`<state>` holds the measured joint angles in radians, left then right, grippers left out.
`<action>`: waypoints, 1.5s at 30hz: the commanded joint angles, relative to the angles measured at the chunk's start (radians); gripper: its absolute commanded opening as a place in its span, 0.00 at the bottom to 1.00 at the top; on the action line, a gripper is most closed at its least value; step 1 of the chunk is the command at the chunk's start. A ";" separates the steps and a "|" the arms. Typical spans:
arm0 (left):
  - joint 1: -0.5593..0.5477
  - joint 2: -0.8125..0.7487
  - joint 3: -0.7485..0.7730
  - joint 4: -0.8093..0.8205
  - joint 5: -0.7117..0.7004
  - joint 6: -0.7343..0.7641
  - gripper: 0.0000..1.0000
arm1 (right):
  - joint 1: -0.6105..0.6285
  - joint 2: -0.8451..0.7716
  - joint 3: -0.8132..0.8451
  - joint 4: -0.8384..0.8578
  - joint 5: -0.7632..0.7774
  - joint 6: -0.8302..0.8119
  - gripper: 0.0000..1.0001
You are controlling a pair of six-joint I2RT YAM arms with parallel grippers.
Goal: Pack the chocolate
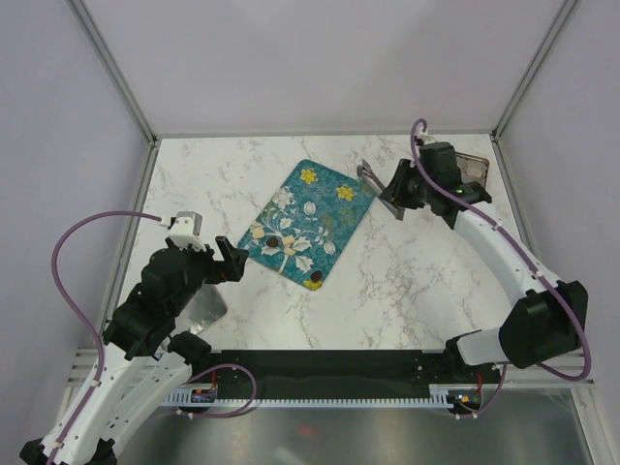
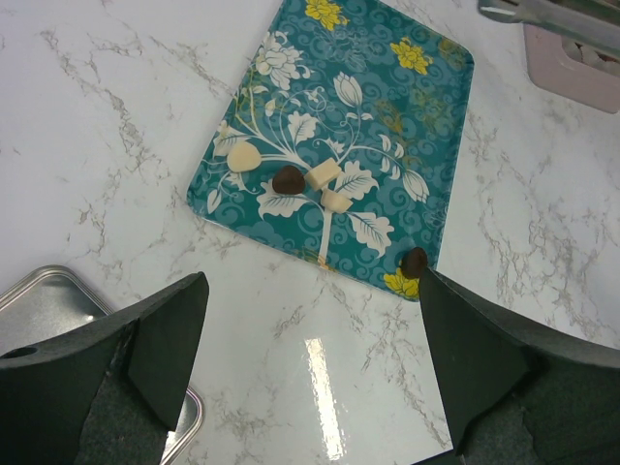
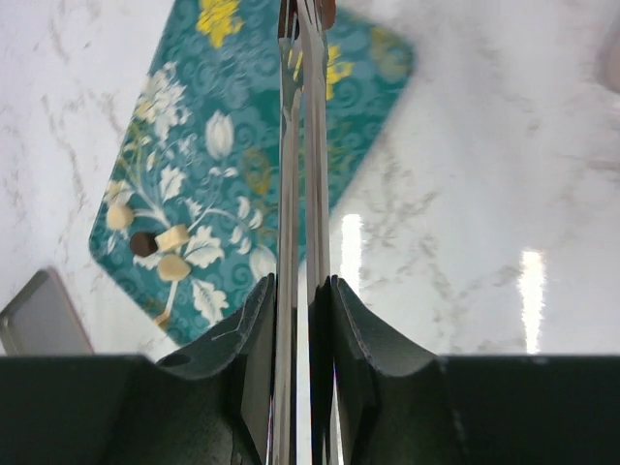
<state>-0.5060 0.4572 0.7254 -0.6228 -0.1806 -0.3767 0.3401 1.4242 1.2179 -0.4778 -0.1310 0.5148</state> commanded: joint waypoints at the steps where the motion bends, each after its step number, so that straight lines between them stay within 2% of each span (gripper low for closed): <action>1: 0.000 0.003 0.006 0.018 -0.002 0.022 0.97 | -0.096 -0.090 0.032 -0.137 0.025 -0.067 0.31; 7: 0.000 0.005 0.006 0.020 0.004 0.024 0.97 | -0.286 -0.145 0.049 -0.258 0.030 -0.111 0.31; 12: 0.000 0.005 0.005 0.020 0.007 0.022 0.97 | -0.407 -0.148 0.032 -0.268 -0.024 -0.122 0.30; 32: 0.000 0.011 0.005 0.018 0.003 0.022 0.97 | -0.481 -0.041 0.019 -0.176 -0.041 -0.107 0.31; 45: 0.000 0.012 0.006 0.021 0.004 0.022 0.97 | -0.495 0.004 0.029 -0.136 -0.041 -0.071 0.38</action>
<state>-0.5060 0.4648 0.7254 -0.6224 -0.1772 -0.3767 -0.1490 1.4269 1.2285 -0.6605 -0.1612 0.4267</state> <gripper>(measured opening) 0.971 0.385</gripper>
